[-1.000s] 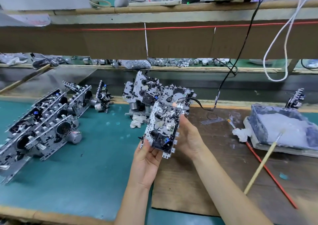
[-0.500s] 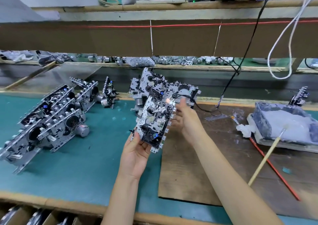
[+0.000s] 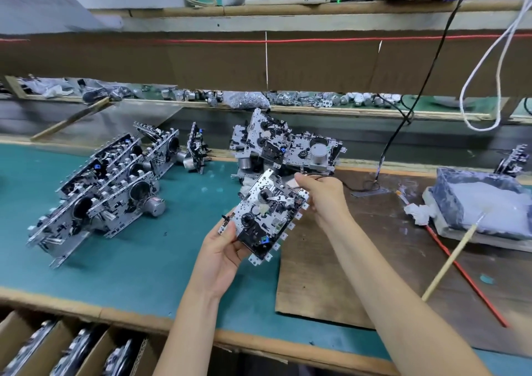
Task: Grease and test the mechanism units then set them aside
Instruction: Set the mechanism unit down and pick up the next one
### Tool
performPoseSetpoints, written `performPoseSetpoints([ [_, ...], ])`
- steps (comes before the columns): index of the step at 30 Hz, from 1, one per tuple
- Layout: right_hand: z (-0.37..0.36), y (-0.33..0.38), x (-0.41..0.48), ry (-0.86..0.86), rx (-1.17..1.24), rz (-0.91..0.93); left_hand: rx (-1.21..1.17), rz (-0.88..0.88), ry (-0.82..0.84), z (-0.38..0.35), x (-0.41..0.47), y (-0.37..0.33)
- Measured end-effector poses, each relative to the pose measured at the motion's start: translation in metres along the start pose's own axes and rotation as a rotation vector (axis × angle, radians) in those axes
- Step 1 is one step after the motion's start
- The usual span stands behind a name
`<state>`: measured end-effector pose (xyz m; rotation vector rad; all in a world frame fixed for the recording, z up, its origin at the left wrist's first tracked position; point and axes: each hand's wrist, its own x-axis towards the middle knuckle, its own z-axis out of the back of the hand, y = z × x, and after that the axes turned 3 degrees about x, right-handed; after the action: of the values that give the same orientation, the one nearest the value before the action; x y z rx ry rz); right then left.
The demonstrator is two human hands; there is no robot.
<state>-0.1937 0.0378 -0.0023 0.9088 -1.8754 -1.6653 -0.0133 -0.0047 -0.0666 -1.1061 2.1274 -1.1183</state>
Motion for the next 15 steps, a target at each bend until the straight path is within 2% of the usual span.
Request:
performPoseSetpoints([
  [3, 0.003, 0.005, -0.002, 0.031, -0.029, -0.130, -0.032, 0.013, -0.034, 0.002, -0.002, -0.003],
  [6, 0.000, 0.006, -0.011, 0.213, -0.233, -0.270, -0.036, 0.007, -0.052, 0.008, -0.005, -0.006],
  [12, -0.018, 0.014, -0.035, 0.390, -0.240, -0.018, -0.046, -0.025, -0.099, 0.018, -0.020, -0.021],
  [15, -0.035, 0.015, -0.050, 0.389, -0.262, 0.152, -0.082, -0.036, -0.187, 0.027, -0.039, -0.035],
])
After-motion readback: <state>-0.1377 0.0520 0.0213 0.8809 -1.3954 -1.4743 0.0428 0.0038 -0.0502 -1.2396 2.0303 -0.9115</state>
